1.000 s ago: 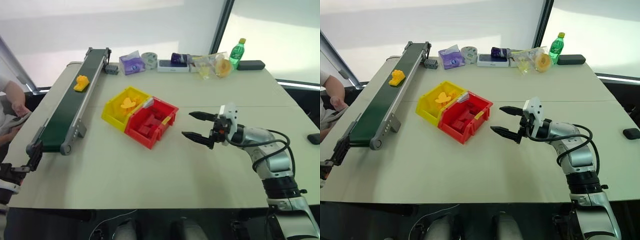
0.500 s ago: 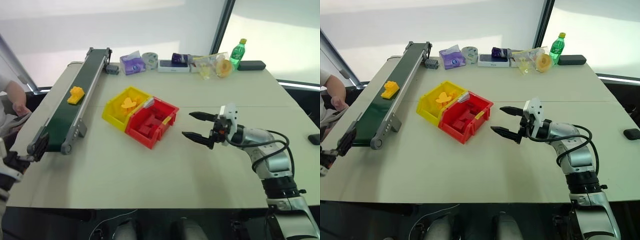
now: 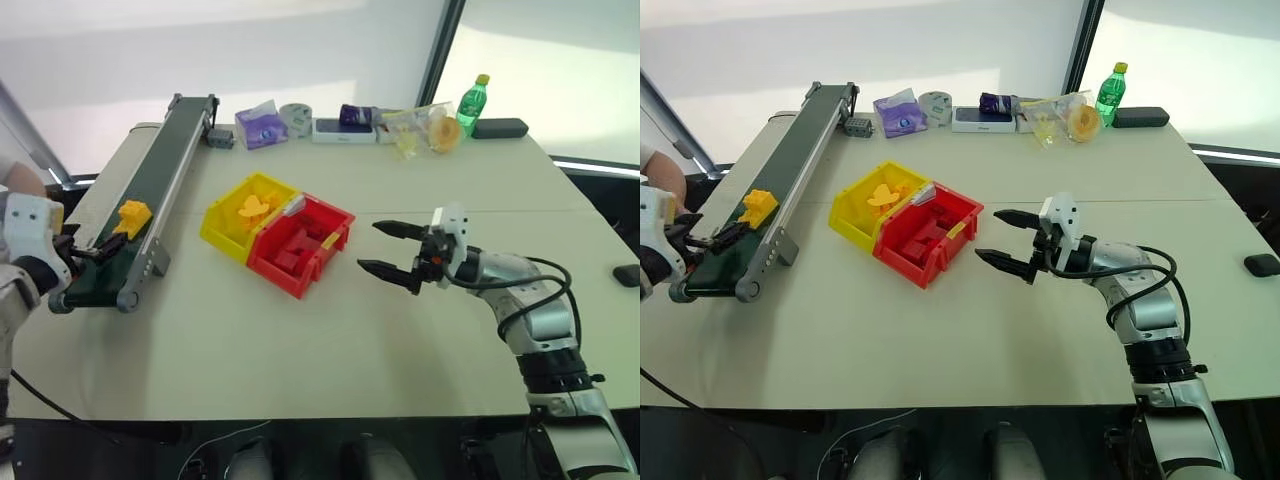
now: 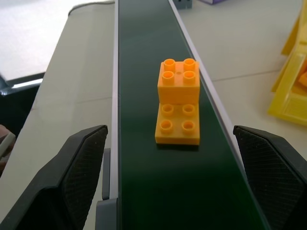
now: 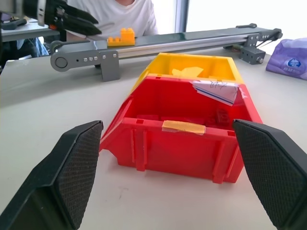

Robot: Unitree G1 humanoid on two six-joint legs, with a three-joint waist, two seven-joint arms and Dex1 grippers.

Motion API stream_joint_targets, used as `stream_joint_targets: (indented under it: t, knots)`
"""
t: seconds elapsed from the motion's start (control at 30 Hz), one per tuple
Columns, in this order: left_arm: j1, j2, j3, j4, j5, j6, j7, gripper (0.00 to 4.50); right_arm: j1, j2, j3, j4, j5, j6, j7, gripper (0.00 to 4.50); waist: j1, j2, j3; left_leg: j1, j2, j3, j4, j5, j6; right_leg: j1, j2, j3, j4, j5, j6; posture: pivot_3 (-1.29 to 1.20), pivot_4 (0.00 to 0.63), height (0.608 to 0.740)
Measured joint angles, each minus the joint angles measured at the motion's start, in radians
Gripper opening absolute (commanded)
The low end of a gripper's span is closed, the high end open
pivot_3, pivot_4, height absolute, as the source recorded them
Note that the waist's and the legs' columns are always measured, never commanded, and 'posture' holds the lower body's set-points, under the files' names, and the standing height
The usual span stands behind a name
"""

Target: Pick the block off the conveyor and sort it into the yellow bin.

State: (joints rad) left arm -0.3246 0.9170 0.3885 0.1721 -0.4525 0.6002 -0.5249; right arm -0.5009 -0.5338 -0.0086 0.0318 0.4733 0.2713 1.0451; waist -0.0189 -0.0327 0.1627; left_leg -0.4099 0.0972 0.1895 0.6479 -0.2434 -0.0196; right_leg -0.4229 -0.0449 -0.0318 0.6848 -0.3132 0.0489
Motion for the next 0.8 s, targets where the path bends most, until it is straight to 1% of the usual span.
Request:
stream_joint_targets:
  t: [0.2,0.3,0.4,0.47,0.6,0.7,0.8]
  knots:
    - [-0.064,-0.028,-0.054,0.094,0.035,-0.021,-0.048,4.43,0.009,-0.003,-0.001,-0.025,0.001,0.015,-0.014,4.50,0.002,0.000,0.000,0.000,0.000,0.000,0.001,0.000,0.000,0.000,0.000,0.000,0.000,0.000,0.000,0.00,0.150,0.740]
    - [-0.065,-0.035,-0.055,0.104,0.043,-0.025,-0.062,3.65,0.010,-0.005,-0.002,-0.027,0.001,0.017,-0.017,4.50,0.002,0.000,0.000,0.000,0.000,0.000,0.001,0.000,0.000,0.000,0.000,0.000,0.000,0.000,0.000,0.00,0.150,0.740]
    - [-0.059,-0.052,-0.053,0.089,0.036,-0.027,-0.078,2.20,0.010,-0.005,-0.002,-0.027,0.001,0.017,-0.017,4.50,0.001,0.000,0.000,0.000,0.000,0.000,0.001,0.000,0.000,0.000,0.000,0.000,0.001,0.000,0.000,0.00,0.150,0.740]
    - [-0.041,-0.054,-0.045,0.070,0.028,-0.025,-0.081,1.33,0.010,-0.006,-0.003,-0.027,0.001,0.018,-0.017,4.50,-0.001,0.000,0.000,0.000,0.000,0.000,0.002,0.000,0.000,0.000,0.000,0.000,0.002,0.000,0.000,0.00,0.150,0.740]
    - [-0.008,-0.056,-0.008,0.028,0.024,0.000,-0.069,1.37,0.009,-0.014,-0.006,-0.027,0.001,0.020,-0.019,4.50,-0.002,0.000,0.000,0.000,0.000,0.000,0.002,0.000,0.000,0.000,0.000,0.001,0.002,0.000,0.000,0.00,0.150,0.740]
    - [0.012,-0.059,0.021,-0.039,0.012,0.028,-0.054,1.37,0.009,-0.015,-0.006,-0.027,0.001,0.023,-0.020,4.50,0.001,0.000,0.000,0.000,0.000,0.000,0.002,0.000,0.000,0.000,0.000,0.001,0.002,0.000,0.000,0.00,0.150,0.740]
    - [-0.013,-0.074,0.037,-0.115,-0.007,0.049,-0.024,1.37,0.009,-0.015,-0.006,-0.028,0.001,0.026,-0.022,4.50,0.010,0.000,0.000,0.000,0.000,-0.001,0.002,0.000,0.000,0.000,-0.001,0.001,0.002,0.000,0.000,0.00,0.150,0.740]
